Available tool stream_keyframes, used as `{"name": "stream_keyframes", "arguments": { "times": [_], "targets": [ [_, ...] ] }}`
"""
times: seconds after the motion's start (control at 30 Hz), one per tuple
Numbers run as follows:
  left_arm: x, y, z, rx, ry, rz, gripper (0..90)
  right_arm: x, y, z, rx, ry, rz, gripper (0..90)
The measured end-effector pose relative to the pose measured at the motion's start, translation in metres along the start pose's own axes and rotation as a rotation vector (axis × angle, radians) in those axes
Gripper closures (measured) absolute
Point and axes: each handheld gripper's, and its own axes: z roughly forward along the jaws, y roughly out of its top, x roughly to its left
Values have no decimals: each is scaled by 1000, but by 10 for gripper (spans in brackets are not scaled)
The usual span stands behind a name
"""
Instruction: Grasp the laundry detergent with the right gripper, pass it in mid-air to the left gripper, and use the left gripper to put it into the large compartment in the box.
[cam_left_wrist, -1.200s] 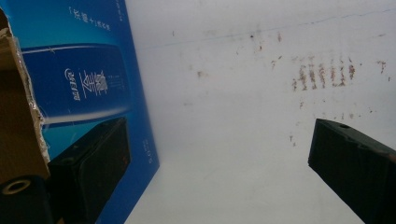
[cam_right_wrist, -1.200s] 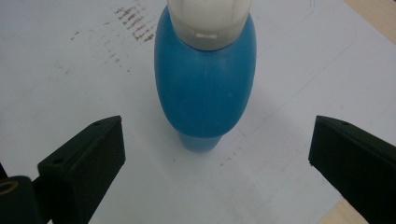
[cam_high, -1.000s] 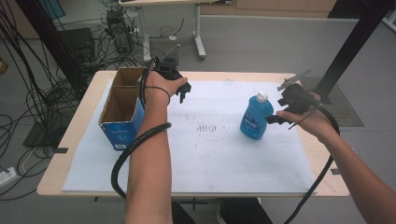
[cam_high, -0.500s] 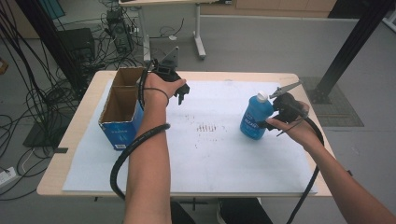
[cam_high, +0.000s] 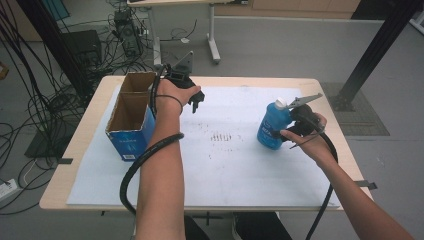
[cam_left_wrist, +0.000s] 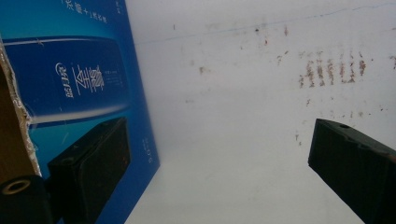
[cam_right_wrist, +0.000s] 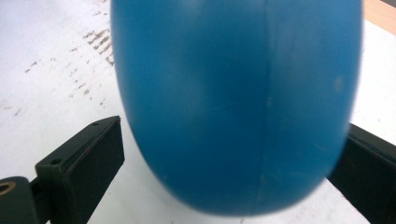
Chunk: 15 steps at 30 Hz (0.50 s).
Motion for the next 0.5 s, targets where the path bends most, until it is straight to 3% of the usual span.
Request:
{"name": "stream_keyframes", "arguments": {
  "times": [0.5],
  "targets": [
    [0,0,2,2,1,3,63,3,-8,11,-91,-39,23,27]
  ]
}}
